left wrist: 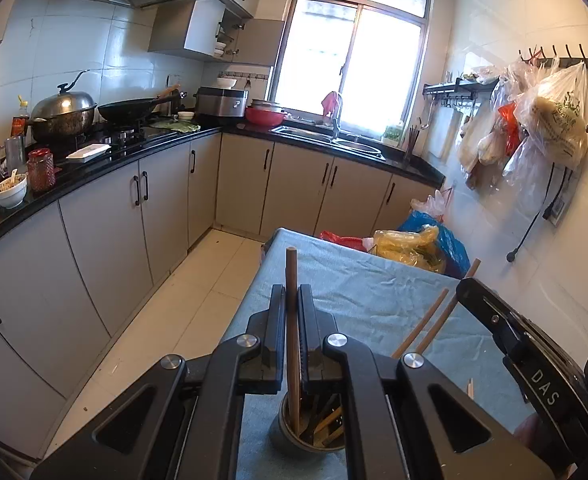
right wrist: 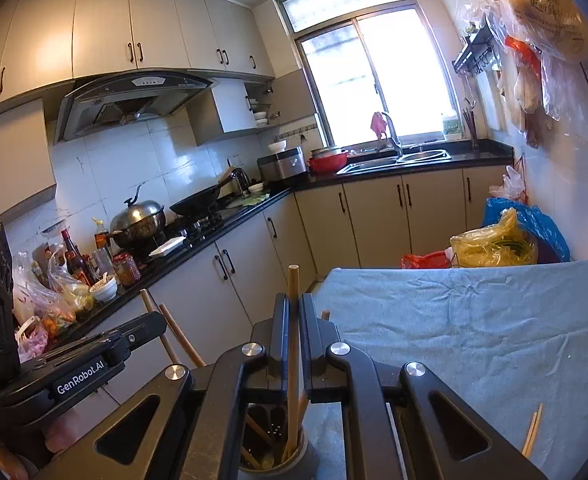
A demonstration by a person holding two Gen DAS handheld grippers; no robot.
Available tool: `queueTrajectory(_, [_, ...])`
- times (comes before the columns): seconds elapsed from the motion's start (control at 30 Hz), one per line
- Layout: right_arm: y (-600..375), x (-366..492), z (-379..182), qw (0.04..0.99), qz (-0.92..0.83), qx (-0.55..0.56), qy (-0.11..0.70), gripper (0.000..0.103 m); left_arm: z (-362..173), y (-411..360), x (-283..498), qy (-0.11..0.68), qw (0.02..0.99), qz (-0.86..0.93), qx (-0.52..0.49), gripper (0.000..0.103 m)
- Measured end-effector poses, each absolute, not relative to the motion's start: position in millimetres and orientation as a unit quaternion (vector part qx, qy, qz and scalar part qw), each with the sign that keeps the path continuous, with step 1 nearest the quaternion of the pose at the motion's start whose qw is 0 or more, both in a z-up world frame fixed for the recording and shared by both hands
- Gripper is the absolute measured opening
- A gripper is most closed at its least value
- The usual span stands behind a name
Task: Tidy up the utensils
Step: 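Lower both chopsticks into the black holder with both tools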
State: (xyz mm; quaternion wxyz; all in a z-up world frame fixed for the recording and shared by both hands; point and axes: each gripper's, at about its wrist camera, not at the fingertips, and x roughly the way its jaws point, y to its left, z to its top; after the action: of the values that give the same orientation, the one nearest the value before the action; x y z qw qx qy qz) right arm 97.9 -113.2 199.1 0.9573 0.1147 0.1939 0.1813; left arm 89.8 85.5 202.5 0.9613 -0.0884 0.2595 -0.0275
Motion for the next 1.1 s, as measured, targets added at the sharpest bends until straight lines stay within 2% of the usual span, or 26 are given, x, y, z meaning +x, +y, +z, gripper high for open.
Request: queueTrajectory(1.1, [-105.1, 100.9, 177.8, 0.946, 0.19, 0.118, 0.233, 0.007, 179.6, 91.9, 92.0, 0.274, 0.958, -0.01, -0.08, 0.007])
